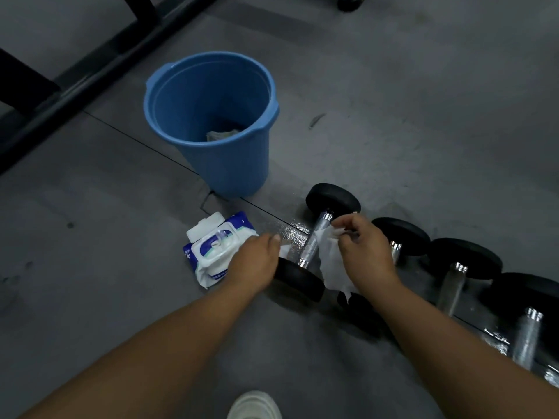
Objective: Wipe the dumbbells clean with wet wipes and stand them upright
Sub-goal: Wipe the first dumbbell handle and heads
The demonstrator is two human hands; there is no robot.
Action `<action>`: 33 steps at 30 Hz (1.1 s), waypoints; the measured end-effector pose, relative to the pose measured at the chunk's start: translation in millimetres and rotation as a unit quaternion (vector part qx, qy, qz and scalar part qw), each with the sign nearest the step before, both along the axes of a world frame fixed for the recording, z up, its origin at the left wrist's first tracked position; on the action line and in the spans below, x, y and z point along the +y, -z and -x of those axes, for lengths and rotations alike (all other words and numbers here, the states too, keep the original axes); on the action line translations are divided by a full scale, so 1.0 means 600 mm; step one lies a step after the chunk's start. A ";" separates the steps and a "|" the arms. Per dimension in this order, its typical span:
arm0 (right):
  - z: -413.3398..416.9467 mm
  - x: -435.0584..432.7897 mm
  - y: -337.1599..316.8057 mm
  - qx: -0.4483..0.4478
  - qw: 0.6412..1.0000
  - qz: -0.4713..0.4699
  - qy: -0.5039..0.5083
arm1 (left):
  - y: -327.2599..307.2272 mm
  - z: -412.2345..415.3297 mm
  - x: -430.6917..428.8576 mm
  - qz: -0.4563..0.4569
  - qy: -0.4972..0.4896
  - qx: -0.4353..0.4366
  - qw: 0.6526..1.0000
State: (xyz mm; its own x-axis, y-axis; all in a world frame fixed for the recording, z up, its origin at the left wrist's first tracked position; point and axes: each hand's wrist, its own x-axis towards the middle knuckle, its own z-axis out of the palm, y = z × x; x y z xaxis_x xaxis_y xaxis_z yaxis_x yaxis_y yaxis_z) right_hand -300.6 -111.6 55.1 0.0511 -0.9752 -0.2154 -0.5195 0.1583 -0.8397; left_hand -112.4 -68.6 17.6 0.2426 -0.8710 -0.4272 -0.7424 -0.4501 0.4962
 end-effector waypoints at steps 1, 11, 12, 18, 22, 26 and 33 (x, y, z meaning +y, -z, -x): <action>-0.002 0.001 0.002 -0.001 1.000 -0.001 0.000 | 0.008 -0.013 -0.007 0.000 0.013 -0.028 1.000; -0.012 -0.003 0.024 0.011 0.999 -0.020 -0.036 | 0.022 -0.023 -0.092 -0.221 0.227 -0.072 0.946; -0.014 -0.005 0.023 0.004 0.999 -0.022 -0.037 | 0.021 -0.020 -0.099 -0.235 0.230 -0.081 0.941; -0.012 -0.016 0.022 0.000 0.999 -0.021 -0.039 | 0.028 -0.024 -0.107 -0.230 0.419 -0.214 0.852; -0.009 -0.016 0.018 0.003 0.999 -0.020 -0.039 | 0.003 -0.022 -0.094 -0.215 0.382 -0.185 0.879; -0.011 -0.012 0.002 -0.003 0.999 -0.023 -0.042 | -0.062 -0.035 -0.048 -0.051 0.311 -0.205 0.927; -0.035 -0.006 -0.024 -0.017 0.999 -0.010 -0.036 | -0.065 -0.082 0.058 0.028 0.136 -0.353 0.925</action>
